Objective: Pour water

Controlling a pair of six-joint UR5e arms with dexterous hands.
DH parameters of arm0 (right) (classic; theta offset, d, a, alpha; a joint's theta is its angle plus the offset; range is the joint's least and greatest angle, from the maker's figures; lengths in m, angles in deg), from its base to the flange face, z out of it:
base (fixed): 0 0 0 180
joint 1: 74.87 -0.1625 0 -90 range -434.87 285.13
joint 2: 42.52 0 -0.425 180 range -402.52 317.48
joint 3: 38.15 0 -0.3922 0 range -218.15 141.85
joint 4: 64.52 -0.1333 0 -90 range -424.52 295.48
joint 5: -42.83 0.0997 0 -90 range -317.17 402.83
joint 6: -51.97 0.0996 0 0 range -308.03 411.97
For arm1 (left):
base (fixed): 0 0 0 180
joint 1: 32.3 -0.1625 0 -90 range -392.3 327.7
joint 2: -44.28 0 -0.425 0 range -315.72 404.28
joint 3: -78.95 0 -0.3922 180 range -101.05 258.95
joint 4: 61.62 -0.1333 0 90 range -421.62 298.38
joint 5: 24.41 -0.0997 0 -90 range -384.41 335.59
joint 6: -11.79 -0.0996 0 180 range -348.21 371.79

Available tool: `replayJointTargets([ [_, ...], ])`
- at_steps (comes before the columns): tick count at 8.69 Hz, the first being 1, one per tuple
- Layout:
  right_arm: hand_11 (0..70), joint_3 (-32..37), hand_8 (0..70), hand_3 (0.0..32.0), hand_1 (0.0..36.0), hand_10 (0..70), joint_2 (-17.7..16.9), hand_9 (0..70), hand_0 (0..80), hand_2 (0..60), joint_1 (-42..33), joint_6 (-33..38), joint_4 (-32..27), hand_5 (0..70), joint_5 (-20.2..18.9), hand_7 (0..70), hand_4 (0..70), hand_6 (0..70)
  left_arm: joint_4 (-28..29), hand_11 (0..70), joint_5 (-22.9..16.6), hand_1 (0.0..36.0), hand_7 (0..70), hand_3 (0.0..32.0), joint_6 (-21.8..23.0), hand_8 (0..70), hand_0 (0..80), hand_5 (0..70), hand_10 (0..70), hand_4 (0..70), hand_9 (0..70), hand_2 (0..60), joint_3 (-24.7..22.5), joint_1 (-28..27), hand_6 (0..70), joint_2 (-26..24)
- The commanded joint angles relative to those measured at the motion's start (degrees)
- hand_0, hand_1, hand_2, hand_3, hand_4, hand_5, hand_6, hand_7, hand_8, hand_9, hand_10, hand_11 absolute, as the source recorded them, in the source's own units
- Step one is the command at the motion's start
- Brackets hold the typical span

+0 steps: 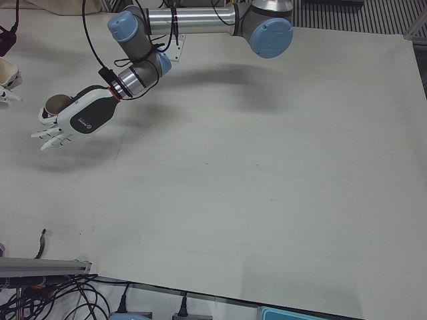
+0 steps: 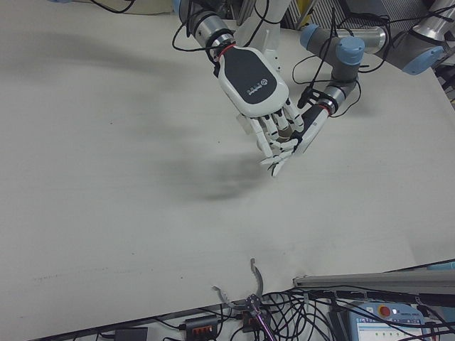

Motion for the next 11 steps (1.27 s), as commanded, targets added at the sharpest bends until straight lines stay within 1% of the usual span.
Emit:
replayJointTargets([
  [1, 5.3, -0.53, 33.6, 0.0, 36.0, 0.1, -5.92, 44.1, 80.0, 60.0, -8.10, 20.37, -4.20, 24.3, -0.37, 47.7, 10.6, 43.8, 2.48, 12.2, -0.99, 36.0, 15.1, 0.0, 4.80, 4.4, 80.0, 70.0, 5.6, 47.7, 1.6, 60.0, -1.37, 2.09, 17.1, 2.48],
  [2, 9.0, -0.88, 33.8, 0.0, 36.0, 2.5, -8.31, 44.1, 80.0, 60.0, -12.23, 26.67, -7.80, 23.9, -1.50, 44.3, 5.4, 42.9, 2.48, 12.8, -1.08, 36.0, 14.9, 0.0, 5.62, 4.4, 80.0, 70.0, 5.9, 48.2, 1.5, 60.0, -4.85, 2.28, 16.6, 6.07],
  [3, 12.4, -0.70, 34.5, 0.0, 36.0, 4.9, -8.86, 44.6, 80.0, 60.0, -17.32, 31.43, -8.80, 23.8, -6.04, 43.2, 3.9, 43.7, 2.91, 12.6, -1.69, 36.0, 13.9, 0.0, 5.71, 3.9, 80.0, 70.0, 5.8, 47.7, 1.3, 60.0, -9.94, 2.45, 15.3, 11.93],
  [4, 13.3, -0.27, 34.6, 0.0, 36.0, 5.5, -11.04, 44.4, 80.0, 60.0, -21.90, 37.39, -9.07, 24.1, -8.43, 42.8, 4.4, 44.1, 4.14, 12.5, -2.91, 36.0, 13.5, 0.0, 6.76, 3.9, 80.0, 70.0, 5.7, 47.5, 1.3, 60.0, -14.16, 3.93, 15.0, 18.34],
  [5, 16.2, -0.09, 37.0, 0.0, 36.0, 7.7, -14.54, 47.3, 80.0, 60.0, -25.68, 42.93, -11.33, 24.3, -9.41, 47.2, 5.9, 47.2, 5.63, 12.6, -3.71, 36.0, 13.7, 0.0, 9.38, 4.0, 80.0, 70.0, 5.7, 47.9, 1.3, 60.0, -14.73, 6.47, 15.2, 22.32],
  [6, 19.6, 0.70, 38.7, 0.0, 36.0, 10.1, -18.05, 49.5, 80.0, 60.0, -30.42, 46.56, -16.75, 24.3, -13.43, 48.3, 4.8, 47.9, 6.43, 12.6, -5.72, 36.0, 13.7, 0.0, 10.80, 4.0, 80.0, 70.0, 5.8, 47.5, 1.3, 60.0, -15.60, 9.63, 15.1, 24.80],
  [7, 21.0, 3.57, 39.7, 0.0, 36.0, 11.1, -20.35, 50.6, 80.0, 60.0, -34.90, 51.38, -21.33, 24.2, -18.17, 47.7, 3.3, 47.6, 7.04, 12.2, -9.13, 36.0, 13.5, 0.0, 10.99, 3.9, 80.0, 70.0, 5.5, 47.7, 1.3, 60.0, -16.57, 13.84, 14.9, 26.65],
  [8, 19.9, 6.04, 40.9, 0.0, 36.0, 10.4, -25.16, 52.4, 80.0, 60.0, -39.13, 55.43, -27.64, 24.3, -22.65, 51.6, 7.2, 50.1, 7.22, 12.1, -13.34, 36.0, 13.0, 0.0, 10.99, 3.7, 80.0, 70.0, 5.4, 46.6, 1.2, 60.0, -16.67, 18.93, 14.4, 26.84],
  [9, 19.1, 8.50, 41.4, 0.0, 36.0, 9.9, -31.30, 53.1, 80.0, 60.0, -43.08, 57.73, -36.06, 24.1, -26.44, 51.7, 7.0, 49.8, 7.40, 12.2, -16.78, 36.0, 13.3, 0.0, 10.90, 3.7, 80.0, 70.0, 5.5, 47.3, 1.2, 60.0, -16.67, 23.07, 14.8, 27.37],
  [10, 19.4, 12.96, 42.4, 0.0, 36.0, 10.1, -36.23, 54.7, 80.0, 60.0, -45.82, 61.32, -45.54, 24.0, -29.17, 49.8, 4.6, 48.3, 9.23, 12.2, -18.99, 36.0, 13.3, 0.0, 10.90, 3.6, 80.0, 70.0, 5.5, 47.2, 1.2, 60.0, -16.49, 26.41, 14.6, 29.29],
  [11, 20.4, 18.23, 43.9, 0.0, 36.0, 10.9, -39.94, 56.8, 80.0, 60.0, -48.20, 63.10, -53.64, 24.1, -31.72, 51.5, 6.4, 49.4, 12.55, 12.2, -19.79, 36.0, 13.1, 0.0, 10.99, 3.6, 80.0, 70.0, 5.5, 46.7, 1.2, 60.0, -16.06, 28.19, 14.5, 32.79],
])
